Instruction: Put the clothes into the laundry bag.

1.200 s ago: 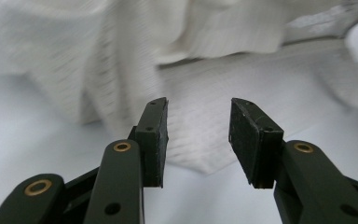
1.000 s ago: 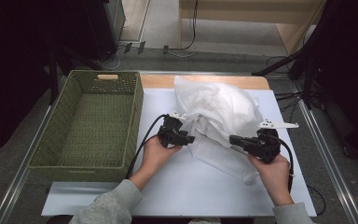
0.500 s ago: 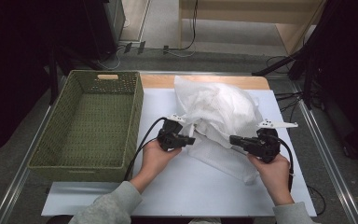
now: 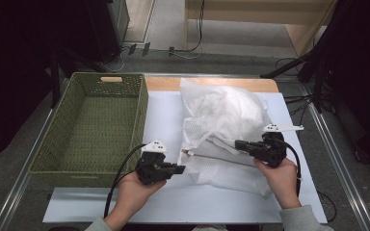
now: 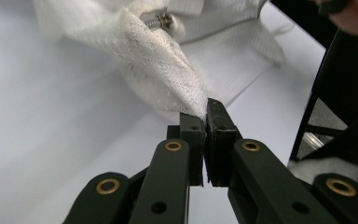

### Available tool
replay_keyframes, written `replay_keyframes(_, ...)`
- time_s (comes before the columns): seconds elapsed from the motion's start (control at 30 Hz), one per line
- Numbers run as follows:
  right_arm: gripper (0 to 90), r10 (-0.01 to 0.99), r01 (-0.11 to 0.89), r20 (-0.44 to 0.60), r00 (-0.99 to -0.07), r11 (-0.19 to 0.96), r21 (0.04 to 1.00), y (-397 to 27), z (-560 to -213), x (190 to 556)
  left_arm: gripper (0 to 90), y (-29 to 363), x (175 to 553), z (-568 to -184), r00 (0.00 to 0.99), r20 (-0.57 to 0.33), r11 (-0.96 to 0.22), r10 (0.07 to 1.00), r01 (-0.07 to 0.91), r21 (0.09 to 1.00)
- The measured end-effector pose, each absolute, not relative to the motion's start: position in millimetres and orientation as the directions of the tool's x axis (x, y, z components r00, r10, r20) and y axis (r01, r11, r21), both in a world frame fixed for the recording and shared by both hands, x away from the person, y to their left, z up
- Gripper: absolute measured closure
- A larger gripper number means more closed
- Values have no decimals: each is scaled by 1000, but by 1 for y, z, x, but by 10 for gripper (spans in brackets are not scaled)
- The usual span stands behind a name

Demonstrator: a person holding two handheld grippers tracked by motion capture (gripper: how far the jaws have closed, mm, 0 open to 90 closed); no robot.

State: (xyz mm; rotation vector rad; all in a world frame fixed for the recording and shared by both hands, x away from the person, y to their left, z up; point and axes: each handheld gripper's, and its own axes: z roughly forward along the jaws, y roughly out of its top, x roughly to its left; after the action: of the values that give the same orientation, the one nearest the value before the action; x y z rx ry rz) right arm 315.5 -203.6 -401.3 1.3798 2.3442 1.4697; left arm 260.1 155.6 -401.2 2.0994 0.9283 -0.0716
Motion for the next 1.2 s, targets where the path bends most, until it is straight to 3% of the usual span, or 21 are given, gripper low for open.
replay_keyframes(0.3,898,680,636,375,-630,175,752,-199,-395,297,867,177,237,-416,689,-375,-383,621,683,622)
replay_keyframes(0.93,898,662,645,383,-644,200,738,-194,-400,252,844,179,222,-426,691,-391,-399,608,692,602)
replay_keyframes(1.1,898,665,648,383,-642,202,735,-195,-403,254,807,181,225,-422,693,-368,-390,620,680,621)
replay_keyframes(1.2,898,668,655,386,-636,204,728,-195,-406,256,736,182,223,-418,700,-351,-394,622,667,632)
